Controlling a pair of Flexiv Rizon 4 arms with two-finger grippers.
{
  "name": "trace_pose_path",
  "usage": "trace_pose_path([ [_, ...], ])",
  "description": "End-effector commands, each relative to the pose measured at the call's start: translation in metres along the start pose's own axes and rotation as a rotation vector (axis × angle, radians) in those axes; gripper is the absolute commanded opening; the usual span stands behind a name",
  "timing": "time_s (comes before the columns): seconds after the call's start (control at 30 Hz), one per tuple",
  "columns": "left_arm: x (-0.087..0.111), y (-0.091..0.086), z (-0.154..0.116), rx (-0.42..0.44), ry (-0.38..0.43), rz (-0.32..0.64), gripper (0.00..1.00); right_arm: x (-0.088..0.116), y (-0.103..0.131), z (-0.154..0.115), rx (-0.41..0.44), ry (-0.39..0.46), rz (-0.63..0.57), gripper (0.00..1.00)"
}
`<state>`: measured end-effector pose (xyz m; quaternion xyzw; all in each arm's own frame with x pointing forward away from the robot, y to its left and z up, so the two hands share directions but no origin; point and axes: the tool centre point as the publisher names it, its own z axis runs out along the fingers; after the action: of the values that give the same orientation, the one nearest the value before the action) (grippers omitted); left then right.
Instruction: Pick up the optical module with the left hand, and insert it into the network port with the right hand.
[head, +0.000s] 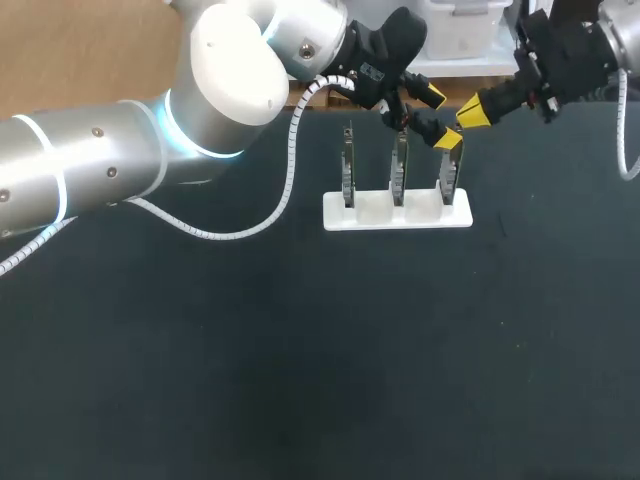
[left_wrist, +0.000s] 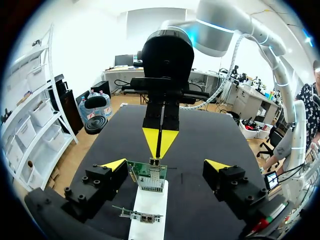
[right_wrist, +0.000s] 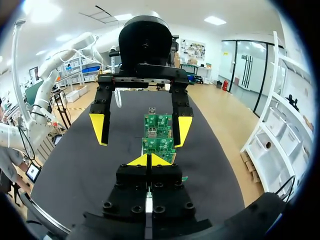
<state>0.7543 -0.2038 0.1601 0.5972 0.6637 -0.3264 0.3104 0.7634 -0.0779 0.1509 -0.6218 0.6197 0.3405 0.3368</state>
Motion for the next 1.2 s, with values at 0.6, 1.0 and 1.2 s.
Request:
trace_pose_path([
  [0.6, 0.001, -0.0014, -0.0004, -0.003, -0.003, 0.002, 1.0, -0.0048, -0.002, -0.0009, 0.002, -0.008, -0.009, 0.0],
  [1.0, 0.001, -0.0014, -0.0004, -0.003, -0.003, 0.002, 1.0, -0.0025, -0.0055, 0.0025, -0.005, -0.008, -0.006, 0.0],
  [1.2, 0.001, -0.0014, -0.0004, -0.003, -0.003, 0.002, 1.0, -0.0035, -0.0081, 0.0004, -0.002, -0.003, -0.013, 0.0],
])
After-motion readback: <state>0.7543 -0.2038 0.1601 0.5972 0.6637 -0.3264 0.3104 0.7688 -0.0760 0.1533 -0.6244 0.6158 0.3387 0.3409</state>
